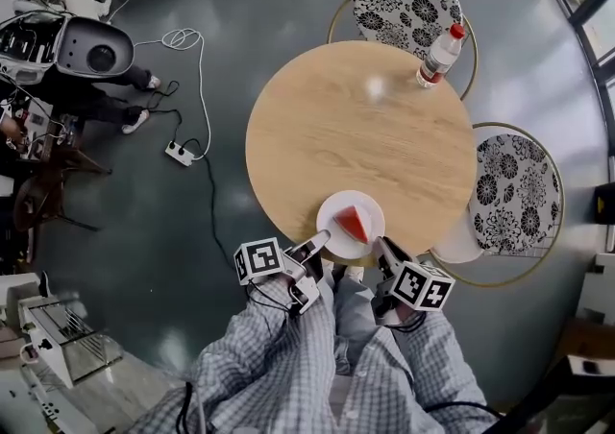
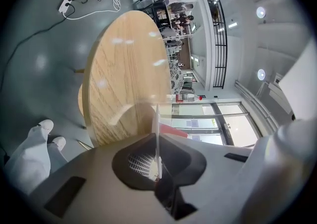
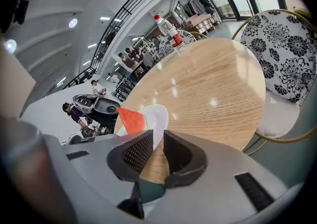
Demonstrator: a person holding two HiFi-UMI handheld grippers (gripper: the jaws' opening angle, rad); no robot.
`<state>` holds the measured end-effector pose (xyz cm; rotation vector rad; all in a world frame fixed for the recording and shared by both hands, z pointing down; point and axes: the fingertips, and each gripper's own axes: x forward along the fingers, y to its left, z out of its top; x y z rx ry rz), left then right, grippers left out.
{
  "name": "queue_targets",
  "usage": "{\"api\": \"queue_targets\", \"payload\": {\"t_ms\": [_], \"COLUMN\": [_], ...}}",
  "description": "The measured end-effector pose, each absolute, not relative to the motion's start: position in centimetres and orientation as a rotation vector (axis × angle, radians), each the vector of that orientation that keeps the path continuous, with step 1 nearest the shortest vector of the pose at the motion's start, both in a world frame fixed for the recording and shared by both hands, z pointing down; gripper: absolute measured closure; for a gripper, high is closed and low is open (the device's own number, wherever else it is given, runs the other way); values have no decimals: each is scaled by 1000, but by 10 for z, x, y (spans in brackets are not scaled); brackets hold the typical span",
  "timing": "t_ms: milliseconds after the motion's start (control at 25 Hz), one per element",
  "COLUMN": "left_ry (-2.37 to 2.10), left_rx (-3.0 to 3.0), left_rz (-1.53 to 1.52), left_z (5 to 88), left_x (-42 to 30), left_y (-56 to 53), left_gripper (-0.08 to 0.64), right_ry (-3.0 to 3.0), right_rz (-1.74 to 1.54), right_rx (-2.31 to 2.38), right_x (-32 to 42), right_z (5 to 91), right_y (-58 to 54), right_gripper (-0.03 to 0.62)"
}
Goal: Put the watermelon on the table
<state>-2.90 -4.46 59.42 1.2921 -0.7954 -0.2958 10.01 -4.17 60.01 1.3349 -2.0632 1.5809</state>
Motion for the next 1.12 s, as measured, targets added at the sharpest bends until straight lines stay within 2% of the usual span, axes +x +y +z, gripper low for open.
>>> {"api": "queue_targets", "payload": {"t_ms": [400,600,880,1120], "left_ry": [-828,-835,-830,-823], "left_rx": [1272,1281,1286,1281], "left_rz": [-220,-192,-185,-181], "left_z": [599,599,598,599], "left_x": [-31,-30,-30,-29], "left_y": [-46,-49,-52,-52], "left_gripper": [538,538,538,539], "right_ry": [-2016,-2008,-2018,-2134], "right_rz": [1560,1448,1072,355], "right_rx": [1354,1322,1246,896], "right_x": [98,97,104,72], "right_z": [605,606,599,561], "right_y": [-42,-45,-54,-30], "right_gripper": [522,521,517,518]}}
